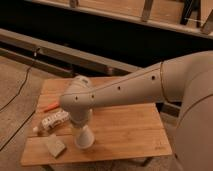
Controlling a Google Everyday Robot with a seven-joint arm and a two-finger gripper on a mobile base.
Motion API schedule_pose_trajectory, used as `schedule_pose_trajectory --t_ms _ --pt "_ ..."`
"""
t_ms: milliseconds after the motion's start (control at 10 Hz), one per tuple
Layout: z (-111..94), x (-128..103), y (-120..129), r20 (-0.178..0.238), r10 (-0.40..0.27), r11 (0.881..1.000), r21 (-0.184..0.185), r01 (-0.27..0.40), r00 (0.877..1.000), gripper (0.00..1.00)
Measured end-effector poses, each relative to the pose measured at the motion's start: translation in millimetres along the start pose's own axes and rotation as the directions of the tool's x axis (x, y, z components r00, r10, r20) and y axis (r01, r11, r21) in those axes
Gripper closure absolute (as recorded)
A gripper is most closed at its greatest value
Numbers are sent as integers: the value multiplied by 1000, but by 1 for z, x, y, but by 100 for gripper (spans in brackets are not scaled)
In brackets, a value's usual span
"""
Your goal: Place the ceramic cup over the eraser
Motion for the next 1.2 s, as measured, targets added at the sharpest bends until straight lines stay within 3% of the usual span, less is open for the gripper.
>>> schedule_pose_trajectory --t_ms 400,700,800,1200 --pt "7 2 -2 -19 3 1000 -1 -3 1000 96" --pt "12 2 -4 -46 3 1000 -5 -4 999 67" --pt "14 0 -5 -52 6 1000 -8 -7 999 53" --pt "20 -10 -5 -56 9 1000 -18 -10 998 21"
